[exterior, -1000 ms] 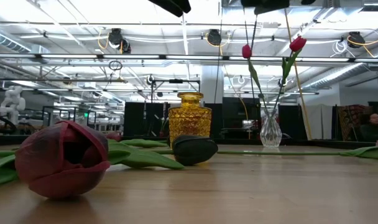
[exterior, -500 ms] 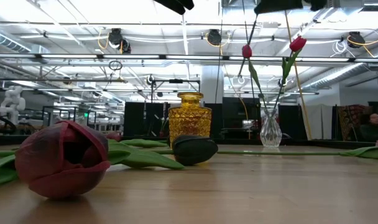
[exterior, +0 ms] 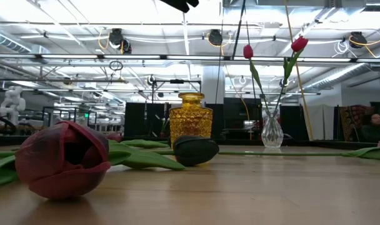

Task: Sort flowers into vase by color
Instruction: Put the red flower into the transparent vase

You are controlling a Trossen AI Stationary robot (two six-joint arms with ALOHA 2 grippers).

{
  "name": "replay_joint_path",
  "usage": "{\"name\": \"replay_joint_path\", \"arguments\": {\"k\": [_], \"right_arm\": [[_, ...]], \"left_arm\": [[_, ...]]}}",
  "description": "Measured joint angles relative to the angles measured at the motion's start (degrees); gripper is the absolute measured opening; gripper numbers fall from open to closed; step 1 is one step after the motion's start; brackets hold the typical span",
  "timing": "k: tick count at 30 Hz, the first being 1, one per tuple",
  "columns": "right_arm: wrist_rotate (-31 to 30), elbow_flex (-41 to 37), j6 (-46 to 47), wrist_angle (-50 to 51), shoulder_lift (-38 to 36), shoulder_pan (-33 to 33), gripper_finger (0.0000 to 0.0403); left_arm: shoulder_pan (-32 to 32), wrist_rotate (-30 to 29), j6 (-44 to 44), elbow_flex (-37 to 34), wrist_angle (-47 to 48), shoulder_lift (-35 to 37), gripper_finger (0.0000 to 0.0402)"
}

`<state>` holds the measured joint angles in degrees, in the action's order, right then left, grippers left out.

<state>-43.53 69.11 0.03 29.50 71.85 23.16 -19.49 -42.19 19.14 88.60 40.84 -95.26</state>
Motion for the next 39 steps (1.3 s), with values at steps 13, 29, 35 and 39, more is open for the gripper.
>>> {"name": "replay_joint_path", "arguments": {"k": [13,29,35,39], "right_arm": [[-7.7,6.7,27.9,37.0,-3.5,-11.7,0.0],[-9.9,-1.4,24.9,20.9,-3.3,-28.5,0.0],[-5.9,-6.7,21.3,12.2,-3.2,-33.1,0.0],[-5.8,-8.4,21.1,10.7,-3.3,-34.5,0.0]], "left_arm": [[-0.2,0.3,0.0,0.0,0.1,0.0,0.0191],[-0.2,0.4,0.0,0.0,0.0,0.0,0.0191],[-0.2,0.4,0.0,0.0,0.1,0.0,0.0191],[-0.2,0.4,0.0,0.0,0.2,0.0,0.0191]]}}
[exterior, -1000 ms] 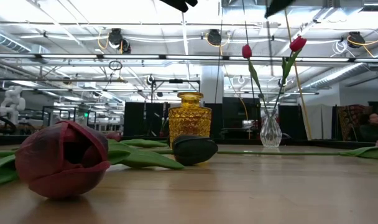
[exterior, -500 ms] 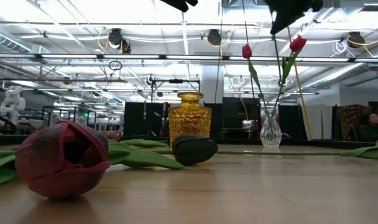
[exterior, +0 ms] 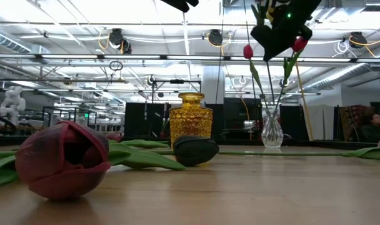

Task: Sort flowers into vase by color
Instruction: Put the red flower into the transparent vase

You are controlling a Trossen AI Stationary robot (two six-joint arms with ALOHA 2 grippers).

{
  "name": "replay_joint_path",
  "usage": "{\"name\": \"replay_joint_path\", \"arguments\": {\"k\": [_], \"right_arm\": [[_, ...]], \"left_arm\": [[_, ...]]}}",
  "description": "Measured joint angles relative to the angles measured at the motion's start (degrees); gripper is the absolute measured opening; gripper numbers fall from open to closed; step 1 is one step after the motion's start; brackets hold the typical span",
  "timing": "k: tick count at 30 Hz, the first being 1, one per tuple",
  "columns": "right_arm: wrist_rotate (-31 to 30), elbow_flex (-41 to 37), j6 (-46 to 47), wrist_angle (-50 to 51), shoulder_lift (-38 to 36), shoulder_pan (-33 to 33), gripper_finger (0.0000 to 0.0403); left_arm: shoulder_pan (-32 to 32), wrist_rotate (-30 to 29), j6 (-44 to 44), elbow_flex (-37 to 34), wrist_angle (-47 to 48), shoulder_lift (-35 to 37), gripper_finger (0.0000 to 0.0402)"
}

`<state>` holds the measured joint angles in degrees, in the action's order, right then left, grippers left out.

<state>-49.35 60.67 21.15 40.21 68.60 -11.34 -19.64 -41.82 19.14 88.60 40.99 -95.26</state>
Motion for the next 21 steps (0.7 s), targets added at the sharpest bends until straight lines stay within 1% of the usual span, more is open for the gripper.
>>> {"name": "replay_joint_path", "arguments": {"k": [9,21], "right_arm": [[0.3,-2.3,0.2,-3.3,0.0,-0.8,0.0],[0.2,-2.3,0.3,-3.7,0.5,-0.8,0.0]], "left_arm": [[0.0,0.0,0.0,0.0,0.0,0.0,0.0191],[0.0,0.0,0.0,0.0,0.0,0.0,0.0191]]}}
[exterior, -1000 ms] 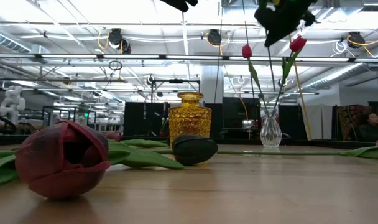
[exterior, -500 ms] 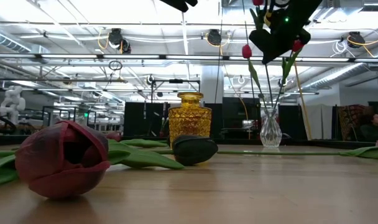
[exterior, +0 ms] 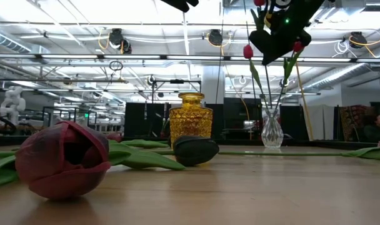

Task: Sort flowers into vase by color
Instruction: Put the red flower into the transparent vase, then put the bottom right black flower into the red vase

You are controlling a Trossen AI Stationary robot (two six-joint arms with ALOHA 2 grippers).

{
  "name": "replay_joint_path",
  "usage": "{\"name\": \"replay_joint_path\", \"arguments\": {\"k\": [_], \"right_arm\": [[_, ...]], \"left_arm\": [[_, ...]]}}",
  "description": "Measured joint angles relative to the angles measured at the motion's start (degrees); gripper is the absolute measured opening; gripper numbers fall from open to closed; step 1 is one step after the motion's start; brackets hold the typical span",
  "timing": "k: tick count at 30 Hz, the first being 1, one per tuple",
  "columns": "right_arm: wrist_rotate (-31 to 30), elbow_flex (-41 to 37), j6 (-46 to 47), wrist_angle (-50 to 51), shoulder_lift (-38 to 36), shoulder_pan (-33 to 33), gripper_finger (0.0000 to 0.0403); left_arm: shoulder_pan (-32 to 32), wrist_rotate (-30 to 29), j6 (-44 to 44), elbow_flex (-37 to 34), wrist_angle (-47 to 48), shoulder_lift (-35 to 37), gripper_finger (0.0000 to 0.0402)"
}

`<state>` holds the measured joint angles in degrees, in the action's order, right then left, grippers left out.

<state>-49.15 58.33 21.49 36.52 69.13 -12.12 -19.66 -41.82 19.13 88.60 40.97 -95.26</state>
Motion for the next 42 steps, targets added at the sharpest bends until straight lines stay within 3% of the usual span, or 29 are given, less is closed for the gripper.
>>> {"name": "replay_joint_path", "arguments": {"k": [18,31,42], "right_arm": [[0.4,0.0,0.1,-0.1,6.0,-2.1,0.0013],[3.0,0.0,1.5,6.6,5.8,-3.3,0.0115],[6.3,0.0,2.1,16.1,0.8,-3.0,0.0223]], "left_arm": [[0.0,0.0,0.0,0.0,0.1,0.0,0.0191],[0.0,0.0,-0.1,0.0,0.3,0.0,0.0191],[0.0,0.0,0.0,0.0,0.3,0.0,0.0191]]}}
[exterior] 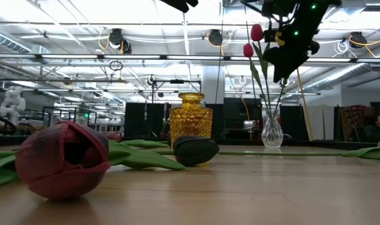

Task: Sort flowers into vase by color
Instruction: Put the bottom right black flower into the red vase

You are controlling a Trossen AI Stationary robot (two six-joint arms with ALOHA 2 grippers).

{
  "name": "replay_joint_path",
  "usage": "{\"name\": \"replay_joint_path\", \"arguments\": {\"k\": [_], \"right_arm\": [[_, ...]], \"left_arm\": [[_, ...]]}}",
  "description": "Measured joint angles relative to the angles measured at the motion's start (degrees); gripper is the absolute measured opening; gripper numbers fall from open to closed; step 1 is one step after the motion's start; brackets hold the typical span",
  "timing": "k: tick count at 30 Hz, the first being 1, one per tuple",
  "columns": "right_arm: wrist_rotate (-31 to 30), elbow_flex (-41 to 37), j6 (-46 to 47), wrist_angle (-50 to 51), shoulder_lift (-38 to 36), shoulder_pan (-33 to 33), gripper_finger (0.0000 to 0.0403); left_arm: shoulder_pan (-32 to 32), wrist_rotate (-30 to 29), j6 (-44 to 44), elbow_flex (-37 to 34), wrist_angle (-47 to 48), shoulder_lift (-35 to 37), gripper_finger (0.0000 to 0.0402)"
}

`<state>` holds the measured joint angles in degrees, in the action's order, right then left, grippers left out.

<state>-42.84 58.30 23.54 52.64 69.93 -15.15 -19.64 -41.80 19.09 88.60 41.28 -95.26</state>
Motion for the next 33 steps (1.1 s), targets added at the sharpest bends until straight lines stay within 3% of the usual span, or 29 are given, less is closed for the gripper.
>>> {"name": "replay_joint_path", "arguments": {"k": [7,11,20,26,29,33], "right_arm": [[8.4,0.0,1.3,3.5,-6.2,2.1,0.0261],[8.8,0.0,5.4,7.5,-10.8,5.5,0.0265],[8.7,0.0,14.8,6.9,-18.3,20.8,0.0265],[8.5,-3.8,14.5,-5.2,-16.9,31.5,0.0265],[9.0,-6.9,8.0,-14.2,-15.0,34.7,0.0265],[15.2,-10.7,-3.5,-25.8,-11.7,37.8,0.0265]], "left_arm": [[0.0,0.0,0.0,0.0,0.3,0.0,0.0191],[0.1,0.0,-0.2,-0.9,0.7,0.0,0.0191],[-0.1,0.2,-0.4,-0.9,3.1,0.0,0.0191],[-1.3,1.5,0.0,-0.9,8.1,0.0,0.0191],[-1.8,1.5,0.8,-0.9,9.8,0.0,0.0191],[-2.5,1.4,1.5,-0.9,12.4,0.0,0.0191]]}}
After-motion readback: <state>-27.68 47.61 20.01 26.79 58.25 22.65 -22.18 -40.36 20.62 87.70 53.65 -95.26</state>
